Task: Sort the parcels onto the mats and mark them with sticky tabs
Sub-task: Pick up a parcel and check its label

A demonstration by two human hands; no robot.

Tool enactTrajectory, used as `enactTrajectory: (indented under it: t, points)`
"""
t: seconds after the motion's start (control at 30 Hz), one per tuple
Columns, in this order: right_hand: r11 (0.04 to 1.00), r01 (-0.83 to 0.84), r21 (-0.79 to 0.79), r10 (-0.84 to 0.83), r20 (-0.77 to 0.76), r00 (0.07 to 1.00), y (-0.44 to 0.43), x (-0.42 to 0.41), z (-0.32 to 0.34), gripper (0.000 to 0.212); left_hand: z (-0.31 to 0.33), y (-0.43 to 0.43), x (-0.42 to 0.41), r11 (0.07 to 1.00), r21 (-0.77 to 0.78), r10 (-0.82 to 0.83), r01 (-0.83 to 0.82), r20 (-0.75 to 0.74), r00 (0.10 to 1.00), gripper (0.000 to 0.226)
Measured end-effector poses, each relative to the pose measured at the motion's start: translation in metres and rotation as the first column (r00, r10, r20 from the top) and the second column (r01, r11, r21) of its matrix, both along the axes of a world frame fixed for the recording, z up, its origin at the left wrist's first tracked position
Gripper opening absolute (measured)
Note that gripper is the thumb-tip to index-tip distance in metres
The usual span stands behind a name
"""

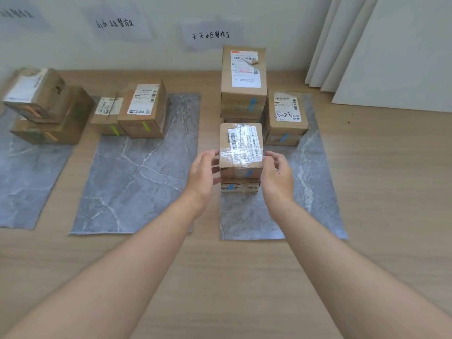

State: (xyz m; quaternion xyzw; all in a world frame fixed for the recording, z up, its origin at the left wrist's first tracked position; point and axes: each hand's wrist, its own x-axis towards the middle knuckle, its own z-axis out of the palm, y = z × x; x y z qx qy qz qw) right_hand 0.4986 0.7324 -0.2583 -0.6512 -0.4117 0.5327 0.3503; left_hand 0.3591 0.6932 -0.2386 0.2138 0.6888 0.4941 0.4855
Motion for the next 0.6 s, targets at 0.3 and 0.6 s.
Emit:
enactTrajectory:
  t: [0.3,0.6]
  points:
    - [0.995,0.020,0.095,-0.018,-0.024,1.000,-0.038,0.005,0.069,0.026,0.066,-0.039,-0.004,0.999,0.052,0.002,0.000,-0.027,1.000,0.029]
    - [0.963,-0.022,0.267,0.047,-0.089,0.995,-0.122,0.005,0.164,0.024,0.161,-0.132,0.003,0.977,0.211,0.044,-0.031,-0.055,0.998,0.022]
